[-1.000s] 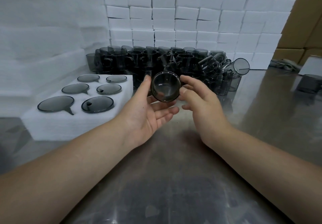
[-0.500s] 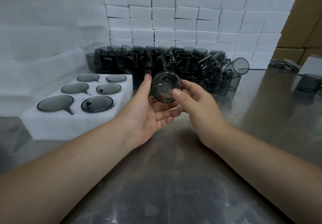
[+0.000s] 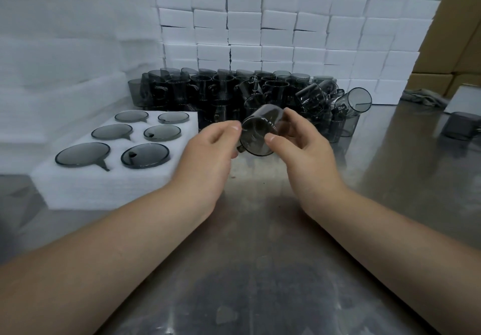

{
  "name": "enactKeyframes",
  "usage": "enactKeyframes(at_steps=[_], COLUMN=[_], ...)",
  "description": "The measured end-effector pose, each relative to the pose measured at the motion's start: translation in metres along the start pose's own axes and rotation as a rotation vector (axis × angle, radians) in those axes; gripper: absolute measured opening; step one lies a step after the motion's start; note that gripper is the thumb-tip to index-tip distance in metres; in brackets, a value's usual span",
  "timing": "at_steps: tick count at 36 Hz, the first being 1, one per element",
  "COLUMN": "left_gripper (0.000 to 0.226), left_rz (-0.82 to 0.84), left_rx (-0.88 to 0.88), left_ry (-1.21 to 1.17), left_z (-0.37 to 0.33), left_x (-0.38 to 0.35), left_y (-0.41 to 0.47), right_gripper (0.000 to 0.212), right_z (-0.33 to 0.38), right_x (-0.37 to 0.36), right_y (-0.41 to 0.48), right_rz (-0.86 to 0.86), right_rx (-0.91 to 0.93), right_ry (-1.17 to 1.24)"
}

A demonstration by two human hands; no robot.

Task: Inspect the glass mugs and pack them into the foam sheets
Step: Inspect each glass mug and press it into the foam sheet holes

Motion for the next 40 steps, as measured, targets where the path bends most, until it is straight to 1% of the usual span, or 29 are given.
enactKeyframes(at_steps=[1, 2, 5, 7, 10, 13, 20, 22, 24, 26, 28, 30, 32, 36, 38, 40], left_gripper=[0.011, 0.014, 0.012, 0.011, 0.008, 0.011, 0.03, 0.034, 0.031, 0.022, 0.012, 0.011, 0.013, 0.024, 0.028, 0.029], left_rz=[0.018, 0.031, 0.048, 0.021, -0.012, -0.021, -0.03, -0.031, -0.026, 0.003, 0.034, 0.035, 0.029, 0.007, -0.029, -0.076], left_rx=[-0.037, -0.085, -0.207, -0.243, -0.237, -0.227, -0.217, -0.199, -0.2, -0.214, -0.225, -0.233, -0.244, -0.252, -0.246, -0.252], left_ry=[0.026, 0.059, 0.151, 0.18, 0.182, 0.182, 0.195, 0.175, 0.145, 0.107, 0.084, 0.099, 0.124, 0.143, 0.152, 0.138], left_z=[-0.001, -0.002, -0.007, -0.01, -0.012, -0.012, -0.01, -0.01, -0.011, -0.013, -0.013, -0.011, -0.01, -0.01, -0.009, -0.008], left_x=[0.0, 0.0, 0.0, 0.002, 0.005, 0.005, 0.005, 0.005, 0.004, 0.002, 0.0, -0.001, 0.0, 0.003, 0.004, 0.005], left_y=[-0.001, -0.002, -0.005, -0.005, -0.005, -0.005, -0.005, -0.005, -0.006, -0.007, -0.008, -0.007, -0.007, -0.006, -0.004, -0.002], right_gripper=[0.051, 0.054, 0.053, 0.051, 0.051, 0.051, 0.053, 0.05, 0.054, 0.063, 0.066, 0.066, 0.064, 0.055, 0.047, 0.047], right_z=[0.001, 0.001, 0.002, 0.002, 0.001, 0.0, 0.0, 0.002, 0.004, 0.006, 0.006, 0.005, 0.005, 0.005, 0.005, 0.004], right_x=[0.0, -0.001, -0.001, -0.001, -0.002, -0.002, 0.001, 0.001, 0.0, 0.0, 0.0, 0.0, 0.0, 0.001, 0.002, 0.003], right_y=[-0.001, -0.001, -0.002, -0.003, -0.004, -0.004, -0.003, -0.003, -0.003, -0.003, -0.003, -0.003, -0.003, -0.003, -0.003, -0.001], right_rz=[0.001, 0.005, 0.027, 0.036, 0.053, 0.047, -0.01, -0.021, -0.029, -0.039, -0.044, -0.046, -0.046, -0.053, -0.058, -0.06], right_rx=[-0.005, -0.004, -0.002, 0.001, -0.011, -0.029, -0.061, -0.068, -0.071, -0.081, -0.094, -0.102, -0.105, -0.089, -0.069, -0.047], right_ry=[-0.002, -0.003, -0.017, -0.037, -0.044, -0.044, -0.032, -0.02, -0.018, -0.021, -0.009, 0.006, 0.011, 0.0, -0.02, -0.022])
Point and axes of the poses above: each hand's wrist, its own y-axis towards the middle knuckle, its own x-axis out of the back of the hand, z = x × y, the point moved 3 cm from there along y, towards the middle knuckle, and after that the axes turned 3 degrees about -y, right-handed, at the moved point
